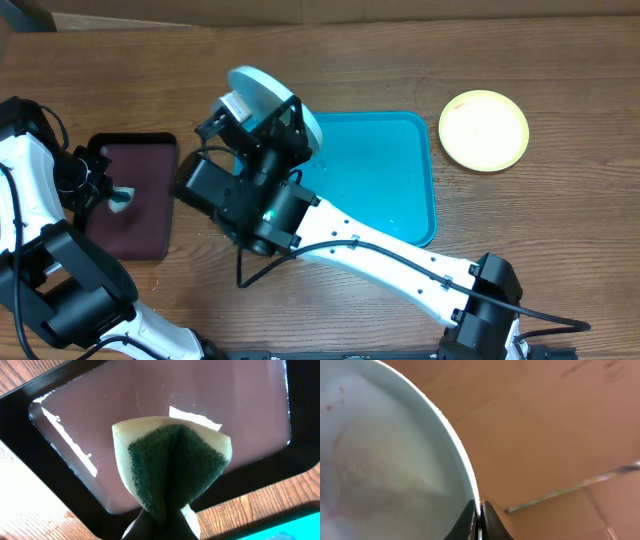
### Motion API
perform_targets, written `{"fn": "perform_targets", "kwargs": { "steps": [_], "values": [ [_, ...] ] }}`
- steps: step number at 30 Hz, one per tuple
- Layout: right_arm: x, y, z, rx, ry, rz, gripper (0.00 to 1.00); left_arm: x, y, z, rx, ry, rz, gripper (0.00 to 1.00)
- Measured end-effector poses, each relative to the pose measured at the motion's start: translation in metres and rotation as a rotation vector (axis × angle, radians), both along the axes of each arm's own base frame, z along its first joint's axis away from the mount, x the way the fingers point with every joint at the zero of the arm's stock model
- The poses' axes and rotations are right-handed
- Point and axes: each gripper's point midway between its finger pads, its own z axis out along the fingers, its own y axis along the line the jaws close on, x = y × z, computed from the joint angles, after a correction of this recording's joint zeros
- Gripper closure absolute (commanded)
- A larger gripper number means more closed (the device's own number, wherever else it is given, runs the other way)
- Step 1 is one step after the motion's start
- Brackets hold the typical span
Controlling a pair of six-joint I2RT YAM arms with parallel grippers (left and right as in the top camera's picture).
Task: Clean dirty plates on tray and stack at the side
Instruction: 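Carry the plate with the right gripper onto the stacked plates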
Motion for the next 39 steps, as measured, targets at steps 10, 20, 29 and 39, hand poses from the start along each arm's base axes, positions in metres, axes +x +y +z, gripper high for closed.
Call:
{"fn": "perform_targets", "kwargs": {
  "steps": [10,20,29,39],
  "values": [
    [-0.003,0.0,0.011,-0.053,-0.03,-0.022,0.96,0.0,0.0,0.0,-0.002,-0.002,0.0,0.96],
    [0.017,-0.026,-0.039,0.058,0.167,-0.009,0.96,0.0,0.0,0.0,-0.002,-0.001,0.0,0.96],
    [0.06,-0.059,-0.12,0.645,0.568,-0.093,0.96,0.001,0.0,0.0,-0.001,-0.003,-0.001,0.95],
    [0.107,-0.213,-0.154,1.118,0.791,-0.417,0.96,0.001,0.0,0.0,0.0,-0.005,-0.001,0.96]
  ]
}}
